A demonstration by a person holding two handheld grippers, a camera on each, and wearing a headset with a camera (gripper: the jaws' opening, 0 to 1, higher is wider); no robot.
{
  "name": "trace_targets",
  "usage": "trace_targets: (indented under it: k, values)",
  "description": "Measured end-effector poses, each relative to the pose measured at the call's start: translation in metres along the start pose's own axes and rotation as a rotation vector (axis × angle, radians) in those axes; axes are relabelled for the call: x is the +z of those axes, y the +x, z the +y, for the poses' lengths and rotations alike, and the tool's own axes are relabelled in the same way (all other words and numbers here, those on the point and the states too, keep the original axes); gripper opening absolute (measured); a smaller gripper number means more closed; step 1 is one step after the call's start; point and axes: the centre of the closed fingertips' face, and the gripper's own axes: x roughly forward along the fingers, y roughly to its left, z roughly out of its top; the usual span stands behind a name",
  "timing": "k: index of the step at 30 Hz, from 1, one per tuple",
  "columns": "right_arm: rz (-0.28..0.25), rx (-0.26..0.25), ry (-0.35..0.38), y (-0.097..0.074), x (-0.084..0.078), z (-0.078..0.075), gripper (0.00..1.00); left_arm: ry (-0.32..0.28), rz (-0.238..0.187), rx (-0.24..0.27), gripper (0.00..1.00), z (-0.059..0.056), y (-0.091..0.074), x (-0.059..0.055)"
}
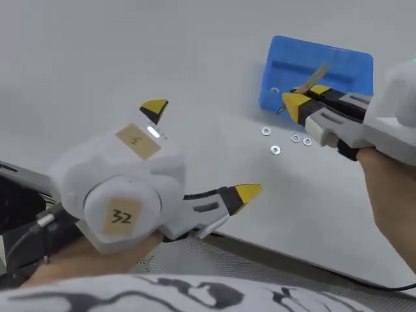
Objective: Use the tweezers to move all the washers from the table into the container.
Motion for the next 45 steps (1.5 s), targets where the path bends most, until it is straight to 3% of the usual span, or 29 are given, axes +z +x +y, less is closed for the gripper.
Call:
trace_targets:
  k: [11,25,35,45]
  values:
    - [0.047,-0.007,-0.003,0.017,-0.021,-0.001,0.04,0.012,0.013,-0.003,0.99,-0.001,0.001,-0.002]
    - [0.069,-0.011,-0.015,0.024,-0.029,-0.003,0.04,0.021,0.03,-0.003,0.99,-0.002,0.002,-0.005]
    - [0.05,-0.013,-0.046,0.023,-0.03,-0.002,0.03,0.027,0.043,-0.002,0.96,-0.002,0.001,-0.007]
    - [0.069,-0.003,0.02,0.022,-0.027,-0.004,0.03,0.024,0.033,-0.002,0.98,-0.001,0.001,-0.005]
